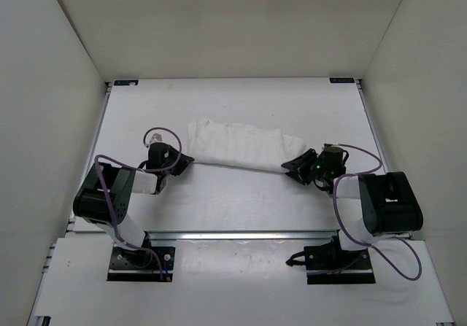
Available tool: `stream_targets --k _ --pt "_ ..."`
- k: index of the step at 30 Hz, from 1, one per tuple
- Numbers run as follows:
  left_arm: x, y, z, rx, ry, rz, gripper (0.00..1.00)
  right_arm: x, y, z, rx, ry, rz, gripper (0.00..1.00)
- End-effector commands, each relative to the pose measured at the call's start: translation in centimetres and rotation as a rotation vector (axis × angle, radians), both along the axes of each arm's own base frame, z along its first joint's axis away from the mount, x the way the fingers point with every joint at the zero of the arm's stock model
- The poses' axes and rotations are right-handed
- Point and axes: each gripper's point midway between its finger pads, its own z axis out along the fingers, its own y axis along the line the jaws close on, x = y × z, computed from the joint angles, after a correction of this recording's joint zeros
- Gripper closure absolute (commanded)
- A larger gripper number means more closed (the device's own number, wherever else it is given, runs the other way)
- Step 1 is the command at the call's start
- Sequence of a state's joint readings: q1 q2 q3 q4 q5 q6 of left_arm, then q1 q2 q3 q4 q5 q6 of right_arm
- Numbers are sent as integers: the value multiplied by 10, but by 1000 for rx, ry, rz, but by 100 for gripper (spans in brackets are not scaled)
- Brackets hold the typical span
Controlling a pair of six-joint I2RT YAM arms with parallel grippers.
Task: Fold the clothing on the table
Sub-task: Fold the skirt
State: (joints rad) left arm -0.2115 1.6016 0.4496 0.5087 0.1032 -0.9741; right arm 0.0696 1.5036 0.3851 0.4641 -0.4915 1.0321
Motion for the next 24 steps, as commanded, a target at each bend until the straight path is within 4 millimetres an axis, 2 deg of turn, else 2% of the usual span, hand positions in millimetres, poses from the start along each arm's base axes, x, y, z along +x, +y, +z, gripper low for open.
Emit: stream_targets --k 1,2,3,5,8,10,11,12,13,14,16,17,18,19,20,22,23,24 --pt "5 -6 -1 -22 -20 -11 89 16 -26 -6 -34 -4 -115 79" --pt "1 -10 -3 -28 -13 -27 97 18 -29 -6 -34 -1 -113 100" --pt "0 -14 0 -42 -23 -40 100 19 -27 -5 -40 -1 -89 100" --pt "-10 -23 1 -46 -28 -68 100 23 -46 -7 -80 14 -112 100" --pt "-31 -42 7 -50 -42 -124 100 28 -69 6 -169 3 -102 100" --pt "-40 -50 9 -38 -57 -121 100 36 -85 20 -304 -34 -54 100" --pt "-47 -59 10 -42 -58 -134 100 41 -89 31 -362 -23 -35 100" --pt "-55 -62 5 -25 -49 -137 100 51 -84 48 -445 -62 37 100" --pt "-54 -65 7 -30 -57 -136 100 58 -77 62 -545 -88 111 100" --pt "-56 -69 5 -31 -50 -148 100 63 -75 67 -613 -93 134 100" --pt "-54 -71 0 -33 -51 -143 100 72 -35 88 -715 -137 290 100" --pt "-55 -71 -6 -41 -34 -138 100 74 -26 91 -746 -147 314 100" --pt "-54 -72 -5 -53 -41 -142 100 76 1 98 -756 -190 377 100" --pt "-53 -72 -7 -62 -36 -136 100 77 25 98 -772 -214 430 100" --pt "-54 -72 -10 -56 -29 -136 100 79 40 104 -773 -243 452 100" --pt "-53 -70 -12 -49 -32 -136 100 74 92 102 -768 -286 555 100" --pt "-54 -68 -13 -44 -33 -132 100 75 105 106 -763 -306 580 100" --pt "-55 -67 -13 -48 -34 -131 100 72 128 106 -759 -327 620 100"
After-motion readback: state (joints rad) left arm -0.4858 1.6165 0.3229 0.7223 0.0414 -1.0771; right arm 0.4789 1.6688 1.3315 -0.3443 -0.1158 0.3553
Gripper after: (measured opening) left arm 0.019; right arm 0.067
